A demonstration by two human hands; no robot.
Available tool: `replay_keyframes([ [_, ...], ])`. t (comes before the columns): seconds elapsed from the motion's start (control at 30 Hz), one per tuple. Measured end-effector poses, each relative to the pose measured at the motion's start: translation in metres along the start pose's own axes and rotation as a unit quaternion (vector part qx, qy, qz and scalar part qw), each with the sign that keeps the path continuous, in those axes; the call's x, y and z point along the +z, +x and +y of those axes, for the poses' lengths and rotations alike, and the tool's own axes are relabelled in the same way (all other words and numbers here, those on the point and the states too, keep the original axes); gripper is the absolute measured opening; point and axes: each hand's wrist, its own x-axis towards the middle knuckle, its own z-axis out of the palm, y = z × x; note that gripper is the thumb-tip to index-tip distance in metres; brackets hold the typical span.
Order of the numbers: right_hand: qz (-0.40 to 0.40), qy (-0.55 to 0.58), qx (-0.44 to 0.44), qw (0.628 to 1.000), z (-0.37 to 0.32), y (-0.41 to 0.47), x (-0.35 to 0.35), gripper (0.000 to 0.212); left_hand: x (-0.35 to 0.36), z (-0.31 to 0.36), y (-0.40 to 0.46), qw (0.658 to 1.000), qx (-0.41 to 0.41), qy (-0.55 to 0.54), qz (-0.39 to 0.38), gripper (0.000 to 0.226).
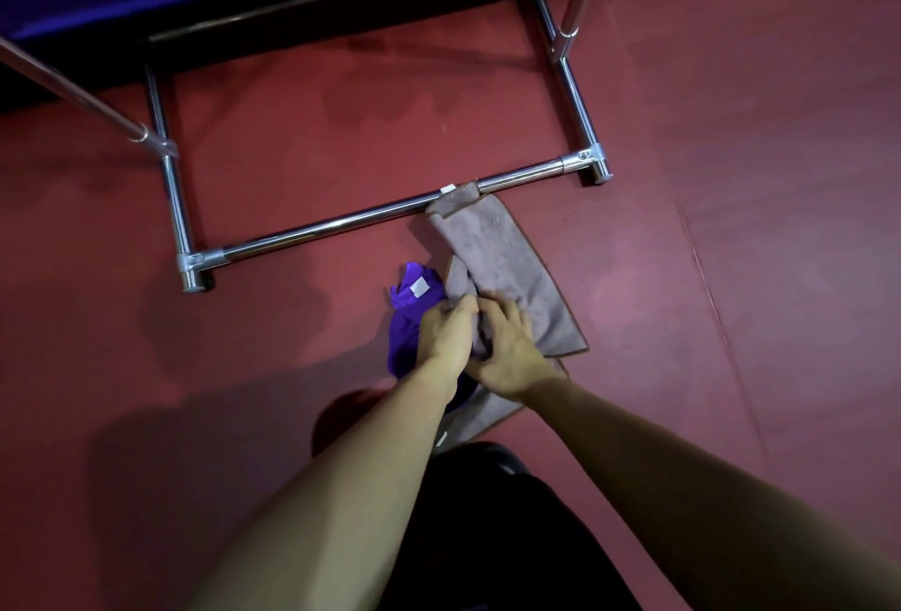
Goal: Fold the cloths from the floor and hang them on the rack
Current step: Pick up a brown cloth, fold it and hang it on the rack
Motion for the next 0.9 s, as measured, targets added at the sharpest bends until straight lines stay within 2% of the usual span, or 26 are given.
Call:
replay_keyframes([
  [0.1,-0.006,0.071,-0.025,0.997,-0.022,-0.004,-0.007,0.048,-0.008,0.015,-0.015,0.999,0.016,-0.040,-0.015,0.020],
  [0.2,0.004,0.084,-0.027,0.996,-0.048,-0.008,-0.035,0.026,-0.024,0.037,-0.031,0.994,0.037,-0.097,-0.037,0.015],
  [0.3,0.006,0.078,-0.049,0.996,-0.081,-0.015,-0.066,0.030,-0.045,0.060,-0.055,0.986,0.052,-0.138,-0.083,0.024],
  [0.4,0.033,0.062,-0.091,0.993,-0.119,-0.030,-0.095,0.021,-0.062,0.085,-0.090,0.979,0.088,-0.168,-0.072,0.026],
  [0.5,0.045,0.062,-0.180,0.981,-0.167,-0.059,-0.128,0.064,-0.080,0.106,-0.129,0.972,0.143,-0.182,-0.039,0.018],
  [0.57,0.052,0.061,-0.218,0.973,-0.200,-0.082,-0.146,0.078,-0.094,0.113,-0.153,0.969,0.171,-0.175,-0.026,0.011],
  [0.63,0.058,0.049,-0.263,0.962,-0.231,-0.109,-0.160,0.083,-0.106,0.115,-0.180,0.964,0.176,-0.196,-0.025,0.009],
  [0.7,0.070,0.020,-0.298,0.952,-0.261,-0.136,-0.170,0.076,-0.119,0.114,-0.206,0.959,0.176,-0.220,-0.030,0.013],
  [0.8,0.077,0.010,-0.346,0.935,-0.304,-0.169,-0.179,0.048,-0.136,0.111,-0.245,0.953,0.182,-0.241,-0.039,0.022],
  [0.9,0.033,0.121,-0.317,0.940,-0.347,-0.210,-0.187,0.036,-0.151,0.111,-0.281,0.948,0.204,-0.240,-0.044,0.026],
])
